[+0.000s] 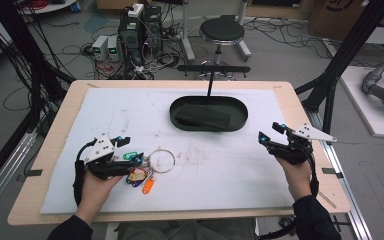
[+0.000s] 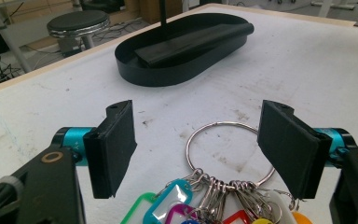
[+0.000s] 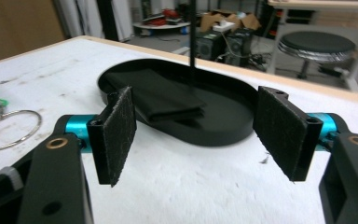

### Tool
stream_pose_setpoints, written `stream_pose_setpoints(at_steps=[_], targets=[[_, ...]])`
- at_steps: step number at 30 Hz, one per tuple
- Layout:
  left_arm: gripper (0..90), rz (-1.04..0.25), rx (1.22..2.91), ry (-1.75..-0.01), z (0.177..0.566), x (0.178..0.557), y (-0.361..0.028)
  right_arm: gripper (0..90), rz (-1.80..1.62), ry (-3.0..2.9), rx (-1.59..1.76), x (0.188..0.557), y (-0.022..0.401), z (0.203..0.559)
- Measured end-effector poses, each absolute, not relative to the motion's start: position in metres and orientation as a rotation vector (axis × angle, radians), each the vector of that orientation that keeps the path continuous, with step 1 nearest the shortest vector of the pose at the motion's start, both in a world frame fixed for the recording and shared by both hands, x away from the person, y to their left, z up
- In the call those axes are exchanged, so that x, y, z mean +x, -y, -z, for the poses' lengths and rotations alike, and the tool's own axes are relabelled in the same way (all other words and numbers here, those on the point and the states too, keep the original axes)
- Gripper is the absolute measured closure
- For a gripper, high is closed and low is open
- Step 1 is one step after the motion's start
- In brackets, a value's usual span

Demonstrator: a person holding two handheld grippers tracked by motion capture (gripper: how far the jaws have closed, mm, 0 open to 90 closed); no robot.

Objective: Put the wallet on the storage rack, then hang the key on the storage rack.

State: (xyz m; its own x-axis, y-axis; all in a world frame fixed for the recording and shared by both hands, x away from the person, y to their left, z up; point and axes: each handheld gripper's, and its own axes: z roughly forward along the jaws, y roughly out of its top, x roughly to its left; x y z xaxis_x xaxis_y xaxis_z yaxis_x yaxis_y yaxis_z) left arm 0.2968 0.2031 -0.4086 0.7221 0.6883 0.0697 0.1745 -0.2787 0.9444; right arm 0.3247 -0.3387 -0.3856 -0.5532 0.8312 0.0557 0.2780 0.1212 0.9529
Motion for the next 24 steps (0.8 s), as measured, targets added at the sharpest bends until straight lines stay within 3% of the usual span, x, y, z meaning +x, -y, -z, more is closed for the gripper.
stream_pose_setpoints(at_steps=[14, 18, 24], targets=[[27.7, -0.581, 1.801, -0.694, 0.408, 0.299, -0.205, 28.0, -1.413, -1.868, 1.124, 0.321, 0.348, 0.394], [23.0, -0.534, 1.76, -0.71, 0.405, 0.304, -0.206, 25.0, -1.417, -1.87, 1.116, 0.322, 0.35, 0.394], [22.9, -0.492, 1.775, -0.7, 0.405, 0.309, -0.199, 21.6, -1.406, -1.899, 1.066, 0.323, 0.348, 0.394]])
